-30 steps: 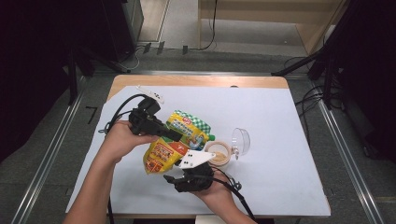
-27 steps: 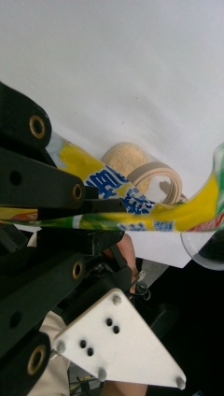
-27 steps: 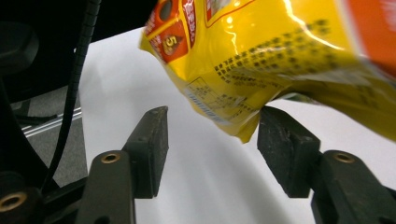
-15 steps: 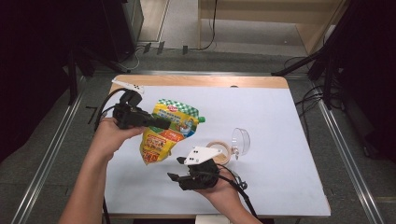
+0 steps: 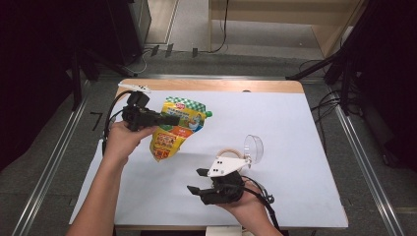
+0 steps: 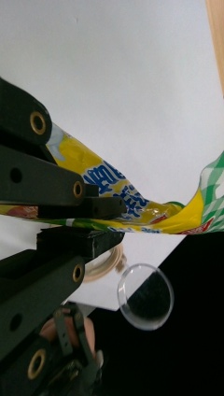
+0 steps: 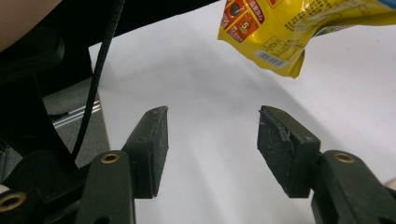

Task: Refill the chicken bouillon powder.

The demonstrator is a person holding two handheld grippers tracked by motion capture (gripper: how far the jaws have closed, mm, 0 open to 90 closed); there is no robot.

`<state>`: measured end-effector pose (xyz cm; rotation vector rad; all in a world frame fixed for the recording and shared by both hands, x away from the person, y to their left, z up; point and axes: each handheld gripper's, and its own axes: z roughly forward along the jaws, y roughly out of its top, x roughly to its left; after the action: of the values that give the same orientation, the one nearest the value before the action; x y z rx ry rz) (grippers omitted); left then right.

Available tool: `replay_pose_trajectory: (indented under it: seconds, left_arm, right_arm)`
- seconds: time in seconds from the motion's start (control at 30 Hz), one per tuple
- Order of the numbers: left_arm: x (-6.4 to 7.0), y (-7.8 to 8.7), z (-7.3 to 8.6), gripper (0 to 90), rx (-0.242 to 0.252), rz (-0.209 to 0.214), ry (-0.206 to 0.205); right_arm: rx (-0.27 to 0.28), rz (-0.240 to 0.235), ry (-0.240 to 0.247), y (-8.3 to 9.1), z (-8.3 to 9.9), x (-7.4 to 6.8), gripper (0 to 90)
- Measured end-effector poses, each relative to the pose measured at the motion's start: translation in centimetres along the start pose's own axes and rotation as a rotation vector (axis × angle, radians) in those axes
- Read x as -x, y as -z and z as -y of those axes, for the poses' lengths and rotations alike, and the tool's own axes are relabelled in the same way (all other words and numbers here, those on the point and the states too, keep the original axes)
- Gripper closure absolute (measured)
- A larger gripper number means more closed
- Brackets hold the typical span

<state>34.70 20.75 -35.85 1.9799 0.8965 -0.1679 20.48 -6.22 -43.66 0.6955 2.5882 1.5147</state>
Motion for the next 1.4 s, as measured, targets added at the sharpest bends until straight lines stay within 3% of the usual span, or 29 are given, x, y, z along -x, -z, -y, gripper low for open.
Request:
replay_pose_trajectory:
  seconds: [0.17,0.43,0.5,0.7,0.83,1.17,1.4]
  left_arm:
    - [-0.8,-1.4,0.0,86.9,0.009,-0.004,0.021]
    - [-1.6,-2.9,0.3,85.4,0.049,-0.023,0.004]
    - [-1.8,-2.8,0.5,85.4,0.072,0.004,0.007]
    - [-1.6,-2.2,0.7,85.1,0.052,-0.022,-0.007]
    - [-1.5,-2.3,0.8,84.0,0.015,-0.047,-0.015]
    - [-1.8,-1.5,1.1,83.6,0.011,-0.030,-0.002]
    - [-1.8,-0.6,1.2,77.5,0.004,-0.032,0.006]
  right_arm:
    - [-0.002,0.007,-0.008,0.0,0.1,0.3,44.0]
    - [-0.009,0.012,-0.011,-0.2,0.3,0.6,43.9]
    - [-0.009,0.013,-0.010,-0.2,0.3,0.6,43.9]
    - [-0.014,0.015,-0.014,-0.2,0.3,0.7,43.9]
    - [-0.010,0.013,-0.018,-0.1,0.3,0.7,43.9]
    - [-0.010,0.015,-0.013,-0.1,0.3,0.7,43.9]
    - [-0.013,0.015,-0.012,-0.1,0.3,0.7,43.9]
